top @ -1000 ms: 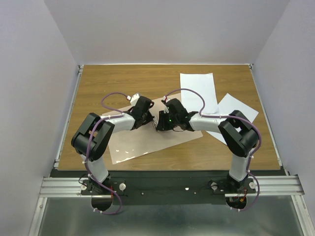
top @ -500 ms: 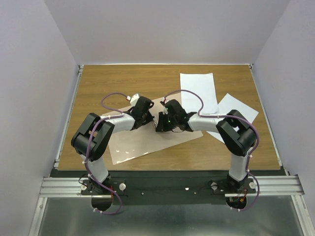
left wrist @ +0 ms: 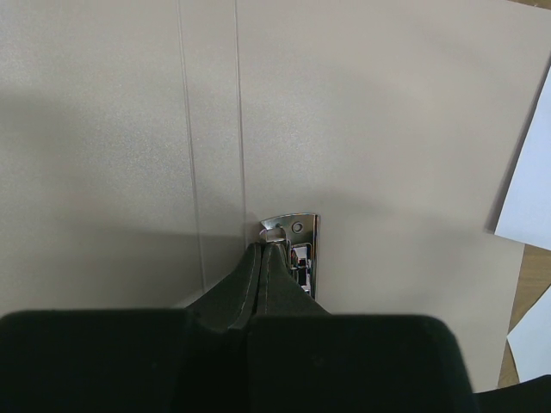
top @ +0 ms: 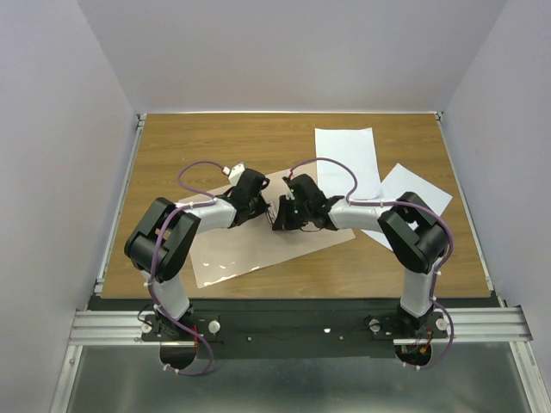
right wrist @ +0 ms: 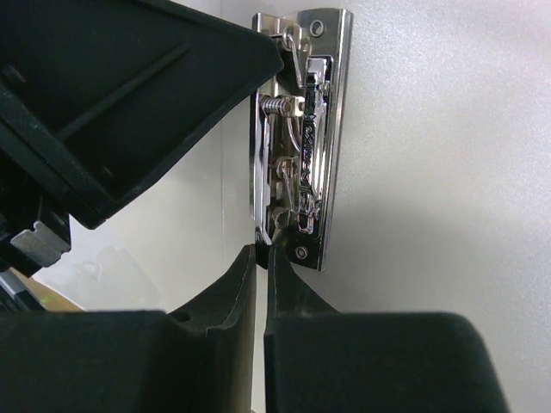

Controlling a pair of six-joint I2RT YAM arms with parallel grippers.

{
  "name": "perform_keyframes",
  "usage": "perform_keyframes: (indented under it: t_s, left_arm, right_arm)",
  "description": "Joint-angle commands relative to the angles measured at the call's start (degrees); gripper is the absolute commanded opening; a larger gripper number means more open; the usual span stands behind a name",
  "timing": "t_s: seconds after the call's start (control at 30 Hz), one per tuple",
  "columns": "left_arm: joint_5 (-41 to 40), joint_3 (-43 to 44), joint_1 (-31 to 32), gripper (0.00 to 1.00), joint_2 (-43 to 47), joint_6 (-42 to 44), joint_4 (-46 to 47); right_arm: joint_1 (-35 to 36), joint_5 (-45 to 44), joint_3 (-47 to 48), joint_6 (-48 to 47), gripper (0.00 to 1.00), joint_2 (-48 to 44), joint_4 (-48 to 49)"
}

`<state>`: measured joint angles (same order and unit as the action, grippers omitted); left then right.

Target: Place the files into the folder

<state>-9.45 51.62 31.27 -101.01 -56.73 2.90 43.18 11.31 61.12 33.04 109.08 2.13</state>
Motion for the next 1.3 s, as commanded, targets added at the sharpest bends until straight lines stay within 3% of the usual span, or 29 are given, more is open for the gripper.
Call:
perform_keyframes:
  t_s: [0.0, 0.07, 0.33, 0.83, 1.0, 1.27]
  left_arm:
    - [-2.3, -0.8, 0.4, 0.00, -3.1, 5.0, -4.7]
    - [-2.9, -0.5, 0.4, 0.00, -3.8, 7.1, -4.8]
    - [-3.2, 1.4, 0.3, 0.00, -6.3, 10.0, -5.0]
    - [-8.0, 3.0, 0.2, 0.00, -7.8, 13.1, -5.4]
    - [-8.0, 3.0, 0.2, 0.00, -8.2, 14.2, -4.0]
    - [-7.9, 3.1, 0.3, 0.00, -8.9, 15.3, -3.5]
  right_arm:
    - [-0.5, -3.8, 0.3, 3.6, 0.08, 2.0, -5.9]
    - [-1.9, -2.7, -0.3, 4.9, 0.01, 2.1, -6.6]
    - [-5.9, 3.6, -2.5, 4.0, 0.01, 3.8, -6.8]
    - [-12.8, -4.6, -2.5, 3.3, 0.01, 10.7, -14.8]
    - [-12.7, -11.0, -0.2, 3.8, 0.01, 10.3, -16.6]
    - [-8.9, -27.0, 4.1, 1.2, 0.01, 1.6, -15.8]
